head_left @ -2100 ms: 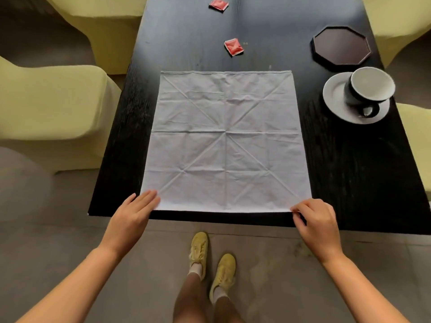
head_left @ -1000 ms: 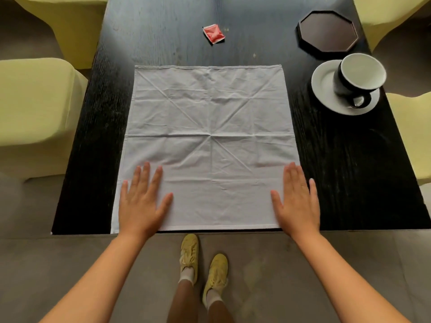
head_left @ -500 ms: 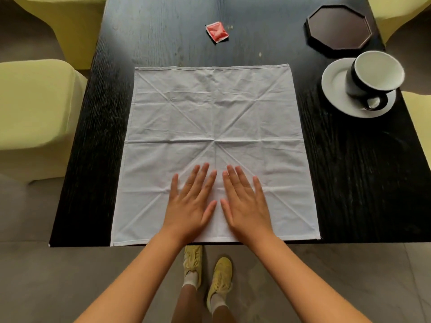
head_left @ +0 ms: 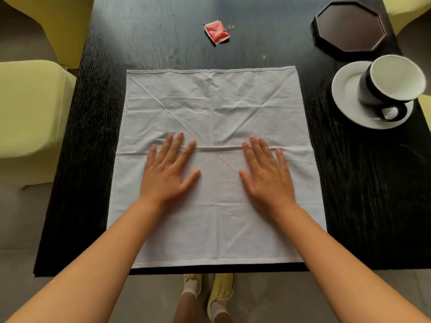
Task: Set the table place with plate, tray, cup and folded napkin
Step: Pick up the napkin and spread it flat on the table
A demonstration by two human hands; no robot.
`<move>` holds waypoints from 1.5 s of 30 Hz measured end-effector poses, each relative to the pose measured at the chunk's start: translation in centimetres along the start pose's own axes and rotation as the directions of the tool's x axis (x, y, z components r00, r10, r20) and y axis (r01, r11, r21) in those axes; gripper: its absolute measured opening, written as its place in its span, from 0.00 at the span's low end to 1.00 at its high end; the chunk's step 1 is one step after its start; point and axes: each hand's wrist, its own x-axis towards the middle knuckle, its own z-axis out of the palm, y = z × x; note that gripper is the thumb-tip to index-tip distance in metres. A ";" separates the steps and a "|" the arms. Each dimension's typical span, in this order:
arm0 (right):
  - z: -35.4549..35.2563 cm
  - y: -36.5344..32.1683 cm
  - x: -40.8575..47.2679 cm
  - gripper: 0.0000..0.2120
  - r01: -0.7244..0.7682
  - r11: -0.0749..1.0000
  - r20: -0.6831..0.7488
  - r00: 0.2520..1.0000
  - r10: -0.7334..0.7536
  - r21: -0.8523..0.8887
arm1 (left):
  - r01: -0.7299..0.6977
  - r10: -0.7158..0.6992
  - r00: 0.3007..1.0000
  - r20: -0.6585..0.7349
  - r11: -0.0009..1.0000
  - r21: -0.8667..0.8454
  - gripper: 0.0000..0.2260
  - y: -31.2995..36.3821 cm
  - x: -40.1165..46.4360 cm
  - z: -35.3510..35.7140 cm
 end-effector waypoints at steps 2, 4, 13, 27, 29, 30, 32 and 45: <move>-0.5 1.9 -0.6 0.31 -0.083 0.997 -0.025 0.996 0.083 -0.003 | 0.097 -0.097 0.995 -0.006 0.995 -0.023 0.32 -1.7 -0.5 -0.5; -0.9 3.7 -1.8 0.33 -0.149 0.989 -0.035 0.988 0.149 -0.002 | 0.149 -0.149 0.989 -0.002 0.988 -0.039 0.34 -3.0 -1.7 -0.9; -1.9 0.3 0.3 0.29 -0.023 0.997 -0.054 0.998 0.027 0.076 | -0.113 0.113 0.993 -0.023 0.994 -0.003 0.29 -0.3 0.5 -1.9; -0.6 -0.6 12.6 0.28 0.004 0.999 -0.033 0.999 -0.005 -0.032 | -0.076 0.076 0.997 -0.008 0.997 0.028 0.29 1.8 12.8 -0.1; -0.7 -0.2 14.5 0.28 0.002 1.000 -0.059 0.998 -0.003 -0.027 | -0.084 0.084 0.996 -0.025 0.996 0.024 0.29 1.6 14.7 -0.3; -0.8 0.0 15.5 0.28 -0.001 1.000 -0.069 0.998 0.000 -0.025 | -0.086 0.086 0.996 -0.031 0.996 0.020 0.29 1.3 15.5 -0.4; -1.1 0.8 17.2 0.29 -0.014 1.000 -0.076 0.997 0.013 -0.018 | -0.086 0.087 0.995 -0.042 0.996 0.018 0.30 0.6 16.8 -0.7; -3.4 10.1 18.8 0.31 -0.243 0.969 -0.142 0.962 0.234 -0.047 | 0.149 -0.143 0.982 -0.122 0.988 0.040 0.33 -9.6 18.1 -3.0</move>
